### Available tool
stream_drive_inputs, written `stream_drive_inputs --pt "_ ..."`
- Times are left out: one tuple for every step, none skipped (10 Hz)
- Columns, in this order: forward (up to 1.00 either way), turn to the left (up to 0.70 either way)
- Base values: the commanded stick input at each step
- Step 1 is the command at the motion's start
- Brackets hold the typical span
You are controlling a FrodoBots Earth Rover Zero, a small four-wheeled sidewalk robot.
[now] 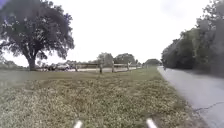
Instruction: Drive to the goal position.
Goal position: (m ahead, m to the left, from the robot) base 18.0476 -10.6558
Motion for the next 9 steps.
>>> stream_drive_inputs --pt "0.06 0.01" --pt "0.06 0.01" --pt "0.06 0.01" --pt "0.06 0.01" --pt "0.06 0.01" --pt "0.06 0.01" --pt "0.06 0.01" --pt "0.06 0.01" --pt "0.06 0.01"
